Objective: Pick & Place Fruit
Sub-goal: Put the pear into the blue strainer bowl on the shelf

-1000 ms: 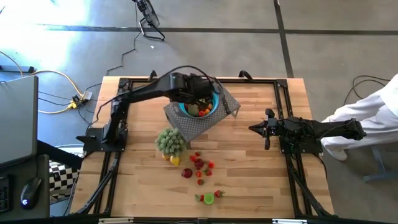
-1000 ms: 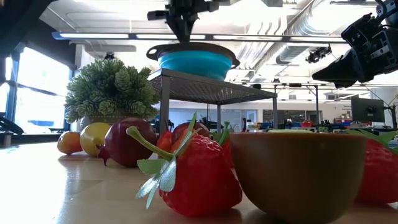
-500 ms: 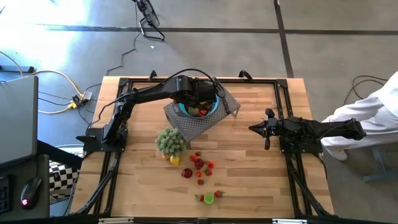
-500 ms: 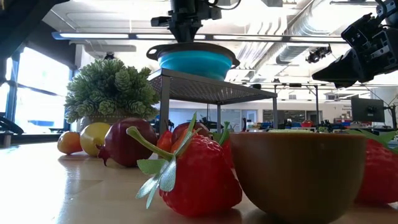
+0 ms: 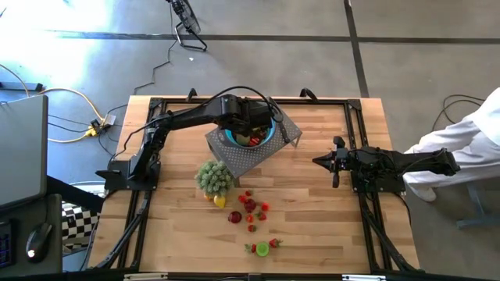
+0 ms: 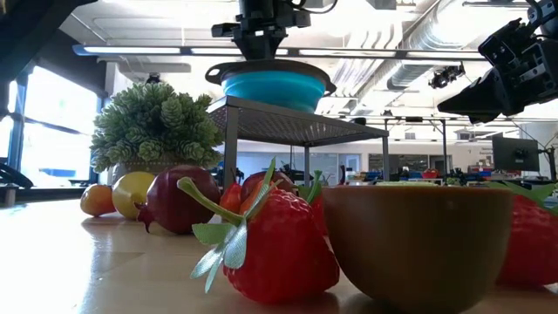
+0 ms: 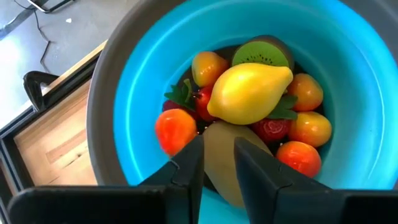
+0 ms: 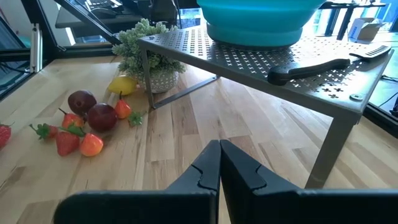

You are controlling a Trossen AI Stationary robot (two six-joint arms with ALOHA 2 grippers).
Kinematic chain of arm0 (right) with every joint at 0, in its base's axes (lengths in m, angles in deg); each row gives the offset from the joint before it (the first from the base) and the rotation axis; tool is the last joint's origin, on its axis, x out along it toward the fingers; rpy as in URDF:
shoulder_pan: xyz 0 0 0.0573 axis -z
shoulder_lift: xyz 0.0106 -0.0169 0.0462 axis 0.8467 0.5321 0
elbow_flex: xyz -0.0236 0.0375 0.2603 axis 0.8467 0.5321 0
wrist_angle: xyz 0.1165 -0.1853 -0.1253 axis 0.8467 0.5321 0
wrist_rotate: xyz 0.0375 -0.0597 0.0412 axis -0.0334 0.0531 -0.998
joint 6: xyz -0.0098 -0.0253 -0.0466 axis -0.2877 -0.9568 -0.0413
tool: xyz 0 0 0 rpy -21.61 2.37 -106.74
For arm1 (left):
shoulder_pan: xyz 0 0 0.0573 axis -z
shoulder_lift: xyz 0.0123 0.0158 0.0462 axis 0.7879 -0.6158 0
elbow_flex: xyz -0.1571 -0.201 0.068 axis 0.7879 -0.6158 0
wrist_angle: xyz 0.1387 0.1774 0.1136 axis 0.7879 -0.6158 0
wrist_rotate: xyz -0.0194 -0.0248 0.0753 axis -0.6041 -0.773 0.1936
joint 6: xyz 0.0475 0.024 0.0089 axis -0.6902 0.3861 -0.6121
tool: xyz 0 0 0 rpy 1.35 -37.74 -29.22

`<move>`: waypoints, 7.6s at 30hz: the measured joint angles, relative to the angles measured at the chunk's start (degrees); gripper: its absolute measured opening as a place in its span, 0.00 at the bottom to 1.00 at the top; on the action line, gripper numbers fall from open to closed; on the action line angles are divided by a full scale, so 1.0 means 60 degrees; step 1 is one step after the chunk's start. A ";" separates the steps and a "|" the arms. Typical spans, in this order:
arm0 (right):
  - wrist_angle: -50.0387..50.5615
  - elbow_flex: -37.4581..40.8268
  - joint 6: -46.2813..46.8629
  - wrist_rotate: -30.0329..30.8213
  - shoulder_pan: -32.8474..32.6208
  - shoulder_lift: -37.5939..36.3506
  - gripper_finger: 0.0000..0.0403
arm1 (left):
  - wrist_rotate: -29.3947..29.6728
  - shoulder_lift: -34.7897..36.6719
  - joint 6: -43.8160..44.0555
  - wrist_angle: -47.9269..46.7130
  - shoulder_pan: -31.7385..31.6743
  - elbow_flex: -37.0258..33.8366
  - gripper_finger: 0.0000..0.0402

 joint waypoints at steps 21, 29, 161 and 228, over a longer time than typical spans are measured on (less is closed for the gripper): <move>-0.0004 0.0004 -0.0001 0.0004 0.0000 -0.0003 0.01 | -0.1000 0.0316 -0.2432 0.2253 0.0209 0.0270 0.21; -0.0004 0.0000 -0.0001 0.0011 0.0004 0.0000 0.01 | -0.2644 0.0310 -0.5477 0.5150 0.1003 0.0270 0.21; -0.1257 0.0004 0.1864 0.1825 0.0004 0.0248 0.01 | -0.0206 1.5172 -0.7161 1.3952 0.7442 -1.7810 0.21; -0.0663 0.0004 0.2501 0.1800 0.0002 0.0251 0.01 | 0.1999 0.3475 1.1916 0.5162 1.1129 -1.1879 0.00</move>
